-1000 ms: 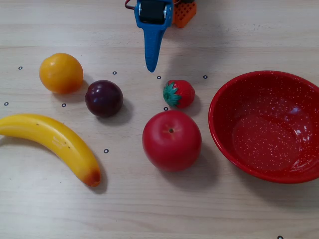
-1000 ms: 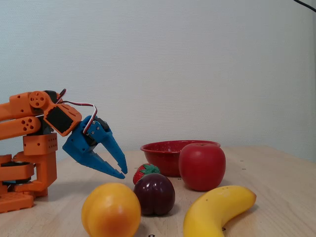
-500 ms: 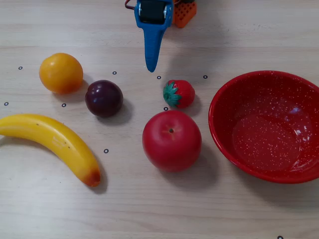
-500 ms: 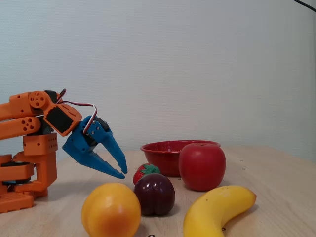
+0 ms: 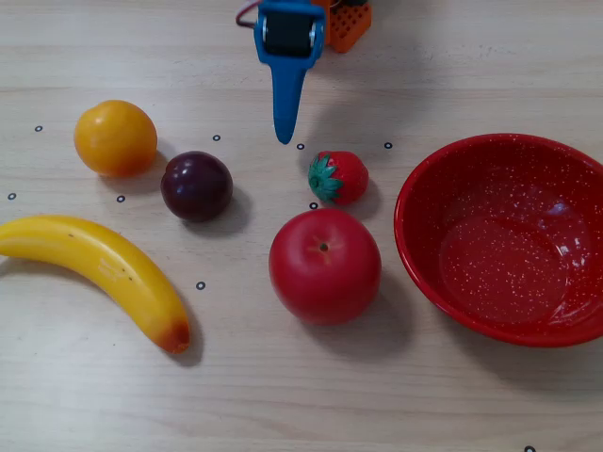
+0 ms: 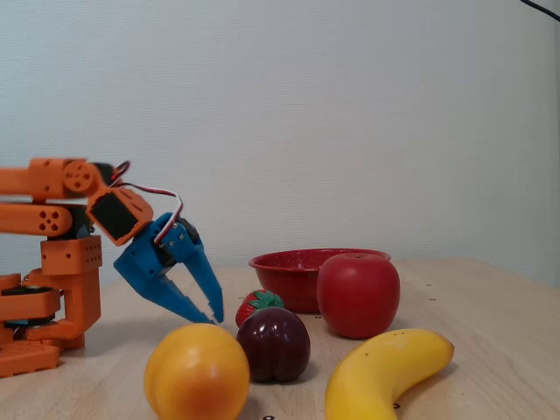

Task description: Put the plum in the red bowl.

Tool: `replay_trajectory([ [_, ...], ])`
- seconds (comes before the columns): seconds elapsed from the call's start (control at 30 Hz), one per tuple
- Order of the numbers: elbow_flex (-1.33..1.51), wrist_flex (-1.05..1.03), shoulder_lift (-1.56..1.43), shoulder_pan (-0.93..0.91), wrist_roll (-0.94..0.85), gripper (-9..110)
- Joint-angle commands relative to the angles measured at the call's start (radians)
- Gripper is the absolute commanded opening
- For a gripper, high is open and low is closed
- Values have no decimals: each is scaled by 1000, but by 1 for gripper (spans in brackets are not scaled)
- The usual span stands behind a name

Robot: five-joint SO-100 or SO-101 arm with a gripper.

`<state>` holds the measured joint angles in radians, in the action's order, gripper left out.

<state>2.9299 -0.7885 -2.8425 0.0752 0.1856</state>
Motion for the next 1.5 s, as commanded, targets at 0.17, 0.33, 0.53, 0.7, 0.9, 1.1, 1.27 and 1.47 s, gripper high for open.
replay_trajectory([
  [0.17,-601,-153,402,74,37,0],
  [0.33,-966,-333,634,146,48,0],
  [0.53,-1466,-684,1022,261,74,0],
  [0.7,-1666,-847,1233,316,86,6],
  [0.9,-1700,-1000,1344,337,138,34],
  [1.1,-1697,-1022,1451,347,196,48],
  [1.27,-1718,-1005,1539,356,258,53],
  [1.47,-1723,-976,1601,364,325,55],
])
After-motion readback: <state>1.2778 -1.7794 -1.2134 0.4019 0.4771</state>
